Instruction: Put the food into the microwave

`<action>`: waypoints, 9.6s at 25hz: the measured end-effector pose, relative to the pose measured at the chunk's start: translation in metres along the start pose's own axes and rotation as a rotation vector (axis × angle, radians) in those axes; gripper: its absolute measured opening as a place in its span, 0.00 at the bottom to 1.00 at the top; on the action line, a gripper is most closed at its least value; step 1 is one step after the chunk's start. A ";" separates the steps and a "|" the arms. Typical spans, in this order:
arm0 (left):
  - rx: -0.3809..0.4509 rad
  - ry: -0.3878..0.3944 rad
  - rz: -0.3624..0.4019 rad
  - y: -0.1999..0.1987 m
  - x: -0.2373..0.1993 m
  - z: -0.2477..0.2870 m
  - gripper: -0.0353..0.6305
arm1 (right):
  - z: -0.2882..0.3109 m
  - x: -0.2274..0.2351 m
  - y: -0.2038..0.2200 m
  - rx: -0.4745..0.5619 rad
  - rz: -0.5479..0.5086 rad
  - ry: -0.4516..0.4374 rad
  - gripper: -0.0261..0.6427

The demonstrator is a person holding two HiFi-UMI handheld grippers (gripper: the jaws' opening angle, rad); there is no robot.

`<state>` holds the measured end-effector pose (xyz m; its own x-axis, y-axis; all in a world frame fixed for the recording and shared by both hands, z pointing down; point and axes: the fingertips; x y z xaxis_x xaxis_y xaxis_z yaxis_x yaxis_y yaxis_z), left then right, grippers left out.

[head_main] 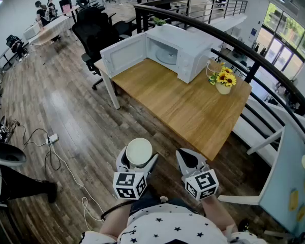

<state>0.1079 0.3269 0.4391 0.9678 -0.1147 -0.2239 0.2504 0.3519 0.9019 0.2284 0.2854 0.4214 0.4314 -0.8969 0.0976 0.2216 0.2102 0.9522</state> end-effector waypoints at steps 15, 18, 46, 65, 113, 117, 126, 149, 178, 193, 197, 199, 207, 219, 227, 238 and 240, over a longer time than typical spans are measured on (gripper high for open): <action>0.075 -0.060 -0.002 0.021 0.036 -0.100 0.79 | -0.067 -0.055 0.006 0.030 -0.032 -0.050 0.05; 0.085 -0.064 -0.014 0.024 0.040 -0.103 0.79 | -0.072 -0.057 0.007 0.028 -0.044 -0.058 0.05; 0.106 -0.079 -0.058 0.019 0.039 -0.078 0.79 | -0.051 -0.034 0.011 0.012 -0.019 -0.103 0.05; 0.096 -0.055 -0.038 -0.044 -0.041 0.021 0.79 | 0.073 0.016 -0.034 0.004 -0.022 -0.081 0.05; 0.032 0.151 0.056 -0.178 -0.232 0.260 0.79 | 0.341 0.116 -0.114 -0.011 0.027 0.155 0.05; 0.028 0.163 0.063 -0.183 -0.231 0.279 0.79 | 0.347 0.127 -0.113 -0.010 0.032 0.161 0.05; 0.021 0.184 0.107 -0.207 -0.228 0.346 0.79 | 0.383 0.178 -0.122 0.005 0.042 0.170 0.05; -0.062 0.269 0.158 -0.242 -0.209 0.528 0.79 | 0.449 0.308 -0.128 -0.041 0.135 0.265 0.05; -0.161 0.338 0.285 -0.221 -0.168 0.705 0.79 | 0.461 0.399 -0.093 -0.083 0.259 0.401 0.05; -0.220 0.348 0.368 -0.198 -0.149 0.764 0.79 | 0.463 0.410 -0.076 -0.115 0.300 0.415 0.05; -0.234 0.333 0.389 -0.193 -0.148 0.776 0.79 | 0.462 0.414 -0.075 -0.114 0.305 0.423 0.05; -0.241 0.329 0.395 -0.192 -0.147 0.781 0.79 | 0.462 0.416 -0.074 -0.114 0.308 0.427 0.05; -0.245 0.319 0.419 -0.194 -0.142 0.796 0.79 | 0.460 0.419 -0.071 -0.116 0.319 0.441 0.05; -0.275 0.296 0.458 -0.190 -0.143 0.806 0.79 | 0.457 0.414 -0.068 -0.111 0.334 0.453 0.05; -0.310 0.296 0.456 -0.187 -0.144 0.807 0.79 | 0.451 0.408 -0.071 -0.094 0.342 0.460 0.05; -0.289 0.321 0.377 -0.191 -0.144 0.763 0.79 | 0.432 0.382 -0.072 -0.078 0.322 0.470 0.05; -0.281 0.322 0.373 -0.191 -0.145 0.751 0.79 | 0.430 0.375 -0.073 -0.073 0.315 0.465 0.05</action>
<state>-0.0984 -0.4210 0.5767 0.9398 0.3380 -0.0498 -0.1555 0.5529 0.8186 -0.0022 -0.2332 0.5130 0.8229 -0.5240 0.2198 0.0730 0.4811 0.8736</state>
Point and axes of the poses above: the fingertips, and each gripper's own axes: z forward along the fingers, x to its right, y out of its underside, and after that the axes turned 5 degrees about -x, right-handed
